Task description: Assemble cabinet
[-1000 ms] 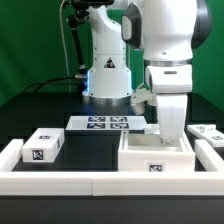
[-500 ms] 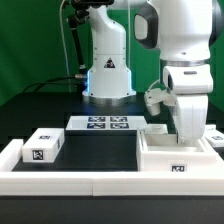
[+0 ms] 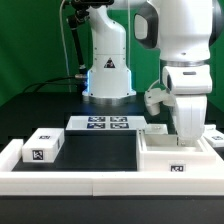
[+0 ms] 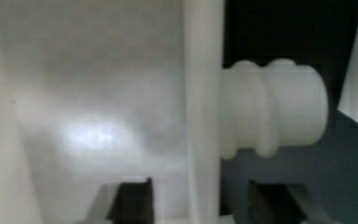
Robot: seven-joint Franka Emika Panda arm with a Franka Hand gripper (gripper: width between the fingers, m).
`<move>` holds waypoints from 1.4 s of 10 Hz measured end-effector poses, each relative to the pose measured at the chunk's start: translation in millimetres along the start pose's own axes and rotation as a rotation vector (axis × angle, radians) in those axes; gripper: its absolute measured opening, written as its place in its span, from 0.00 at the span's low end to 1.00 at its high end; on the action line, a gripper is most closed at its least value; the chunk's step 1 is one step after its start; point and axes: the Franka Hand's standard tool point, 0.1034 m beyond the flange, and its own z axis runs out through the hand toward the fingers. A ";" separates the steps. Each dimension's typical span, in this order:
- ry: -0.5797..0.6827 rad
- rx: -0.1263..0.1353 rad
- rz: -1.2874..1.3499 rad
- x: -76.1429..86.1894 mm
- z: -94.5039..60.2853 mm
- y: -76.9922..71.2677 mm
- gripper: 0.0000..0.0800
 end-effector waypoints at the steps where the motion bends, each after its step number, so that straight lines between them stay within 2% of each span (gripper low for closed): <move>1: 0.000 0.000 0.001 -0.3 0.0 0.1 0.46; 2: 0.000 -0.001 0.000 -0.2 -0.8 0.4 0.63; 3: 0.001 -0.011 -0.002 1.2 -6.5 2.9 0.86; 4: 0.001 -0.018 -0.005 2.0 -12.3 4.0 0.95; 6: -0.004 -0.036 -0.001 2.8 -32.1 2.6 0.99; 8: -0.009 -0.045 0.000 6.2 -49.2 -15.3 1.00; 9: -0.012 -0.038 -0.012 8.4 -49.6 -28.6 1.00; 10: -0.004 -0.042 -0.013 15.4 -47.6 -39.2 1.00; 12: 0.007 -0.027 -0.060 38.5 -37.5 -61.4 1.00; 14: 0.007 -0.028 -0.049 34.7 -37.3 -59.1 1.00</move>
Offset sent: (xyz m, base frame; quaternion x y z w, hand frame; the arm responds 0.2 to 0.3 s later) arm -0.0023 0.0047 0.0222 -0.0068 -0.0012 -0.0443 0.9990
